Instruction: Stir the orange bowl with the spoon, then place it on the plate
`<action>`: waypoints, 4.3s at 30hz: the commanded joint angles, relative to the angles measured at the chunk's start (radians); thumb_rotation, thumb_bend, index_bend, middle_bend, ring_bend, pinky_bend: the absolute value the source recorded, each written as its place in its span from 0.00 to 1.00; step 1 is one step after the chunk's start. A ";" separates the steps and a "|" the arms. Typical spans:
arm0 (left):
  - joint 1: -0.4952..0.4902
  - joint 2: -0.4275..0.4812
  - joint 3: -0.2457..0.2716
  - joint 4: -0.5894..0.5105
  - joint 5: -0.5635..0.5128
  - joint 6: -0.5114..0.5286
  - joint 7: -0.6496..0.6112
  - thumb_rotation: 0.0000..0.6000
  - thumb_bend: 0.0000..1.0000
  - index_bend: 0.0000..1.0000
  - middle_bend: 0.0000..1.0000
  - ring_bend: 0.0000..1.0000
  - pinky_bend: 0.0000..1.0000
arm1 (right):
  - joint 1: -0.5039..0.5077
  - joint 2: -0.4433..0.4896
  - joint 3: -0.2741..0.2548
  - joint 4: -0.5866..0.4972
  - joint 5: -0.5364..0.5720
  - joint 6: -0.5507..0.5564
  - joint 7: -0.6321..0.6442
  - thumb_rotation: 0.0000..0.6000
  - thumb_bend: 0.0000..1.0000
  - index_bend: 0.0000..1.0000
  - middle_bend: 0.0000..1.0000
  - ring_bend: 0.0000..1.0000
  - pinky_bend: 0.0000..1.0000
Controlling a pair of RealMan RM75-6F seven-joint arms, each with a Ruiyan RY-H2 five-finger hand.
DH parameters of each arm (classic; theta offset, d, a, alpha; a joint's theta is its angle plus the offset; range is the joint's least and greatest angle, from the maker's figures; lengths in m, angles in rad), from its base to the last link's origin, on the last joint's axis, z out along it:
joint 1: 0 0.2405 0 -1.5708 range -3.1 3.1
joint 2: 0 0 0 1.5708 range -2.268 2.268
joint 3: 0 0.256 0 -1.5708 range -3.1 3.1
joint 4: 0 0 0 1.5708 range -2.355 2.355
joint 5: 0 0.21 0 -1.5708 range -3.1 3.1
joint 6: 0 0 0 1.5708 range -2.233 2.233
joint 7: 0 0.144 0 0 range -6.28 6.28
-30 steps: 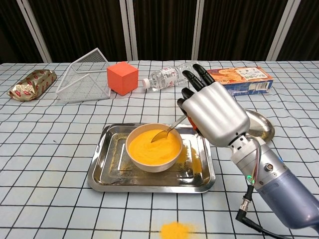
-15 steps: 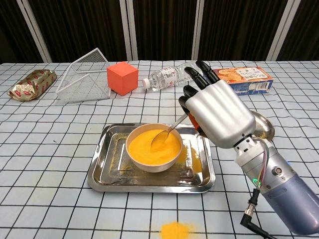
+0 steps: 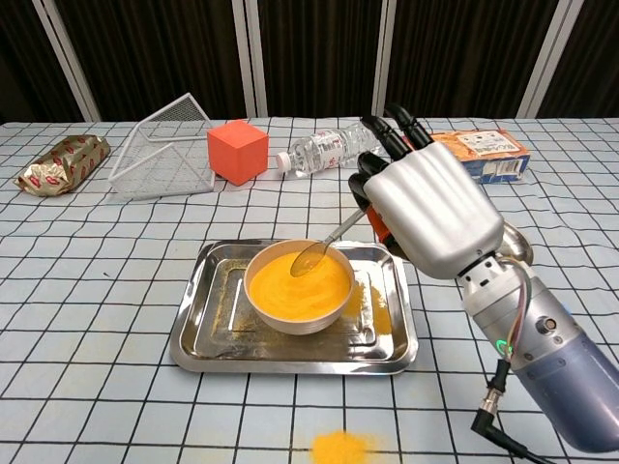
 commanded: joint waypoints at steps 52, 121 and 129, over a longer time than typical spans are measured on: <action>0.001 0.003 0.004 -0.002 0.009 0.001 -0.007 1.00 0.00 0.00 0.00 0.00 0.02 | -0.029 0.090 0.031 -0.178 0.002 -0.031 -0.100 1.00 0.64 0.80 0.38 0.09 0.00; 0.000 0.003 0.005 -0.001 0.003 -0.005 -0.001 1.00 0.00 0.00 0.00 0.00 0.02 | -0.218 0.505 0.037 -0.499 0.232 -0.176 -0.274 1.00 0.42 0.07 0.13 0.00 0.00; 0.003 -0.002 0.009 0.013 0.020 0.008 0.017 1.00 0.00 0.00 0.00 0.00 0.02 | -0.362 0.764 -0.009 -0.852 0.272 -0.115 -0.141 1.00 0.42 0.03 0.06 0.00 0.00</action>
